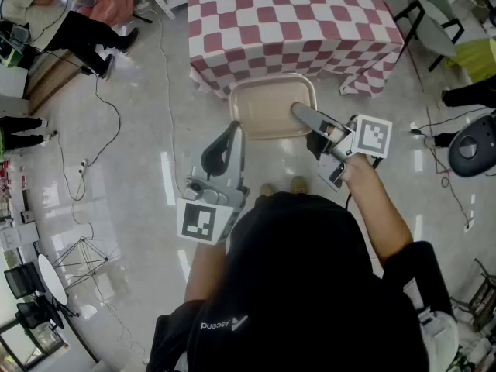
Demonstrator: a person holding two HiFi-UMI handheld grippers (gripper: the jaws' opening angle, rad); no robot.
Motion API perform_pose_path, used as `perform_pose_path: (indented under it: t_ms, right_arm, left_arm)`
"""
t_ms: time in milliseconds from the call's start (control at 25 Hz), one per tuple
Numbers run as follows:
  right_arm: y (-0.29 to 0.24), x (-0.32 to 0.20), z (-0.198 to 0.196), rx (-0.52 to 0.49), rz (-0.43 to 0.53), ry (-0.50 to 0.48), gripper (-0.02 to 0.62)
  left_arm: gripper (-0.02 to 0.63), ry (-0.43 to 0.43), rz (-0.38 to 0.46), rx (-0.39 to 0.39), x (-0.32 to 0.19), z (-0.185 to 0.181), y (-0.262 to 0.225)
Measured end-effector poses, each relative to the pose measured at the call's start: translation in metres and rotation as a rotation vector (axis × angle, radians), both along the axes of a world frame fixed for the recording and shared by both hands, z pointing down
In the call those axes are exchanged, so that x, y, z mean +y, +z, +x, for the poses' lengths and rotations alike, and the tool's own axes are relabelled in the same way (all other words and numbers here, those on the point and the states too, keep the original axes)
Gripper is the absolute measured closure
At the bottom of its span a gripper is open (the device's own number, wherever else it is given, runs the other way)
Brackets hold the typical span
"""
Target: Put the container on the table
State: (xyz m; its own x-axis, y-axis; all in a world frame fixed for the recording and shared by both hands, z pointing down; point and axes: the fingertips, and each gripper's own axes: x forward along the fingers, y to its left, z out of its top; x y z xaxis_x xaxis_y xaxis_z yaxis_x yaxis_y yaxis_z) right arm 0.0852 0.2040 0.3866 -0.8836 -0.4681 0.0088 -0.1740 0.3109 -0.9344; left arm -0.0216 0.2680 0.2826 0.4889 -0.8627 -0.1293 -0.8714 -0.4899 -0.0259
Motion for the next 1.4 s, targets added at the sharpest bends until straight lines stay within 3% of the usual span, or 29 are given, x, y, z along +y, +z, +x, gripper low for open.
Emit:
perform_pose_path:
  t_ms: [240,400,600,1080,1400]
  right_arm:
    - [-0.001,-0.006,0.01,-0.026,-0.024,0.0,0.38]
    - [-0.004,-0.009,0.022,-0.043,-0.028,-0.002,0.38]
    - [-0.014,-0.015,0.052,-0.055,-0.025,-0.002,0.38]
    - [-0.004,-0.088,0.086,-0.049,0.001,-0.005,0.38]
    - [0.012,-0.178,0.062,-0.031,-0.005,0.029,0.38]
  left_arm:
    - [0.597,-0.004,-0.01,-0.002,-0.006,0.01,0.0]
    - [0.597,-0.004,0.026,0.018,-0.009,0.022,-0.012]
    - [0.597,-0.036,-0.005,0.008,-0.011,0.043,-0.015]
    - [0.597,-0.074,0.006,-0.019,-0.063,0.064,-0.002]
    - [0.597,-0.055,0.02,-0.003,-0.152,0.033,0.013]
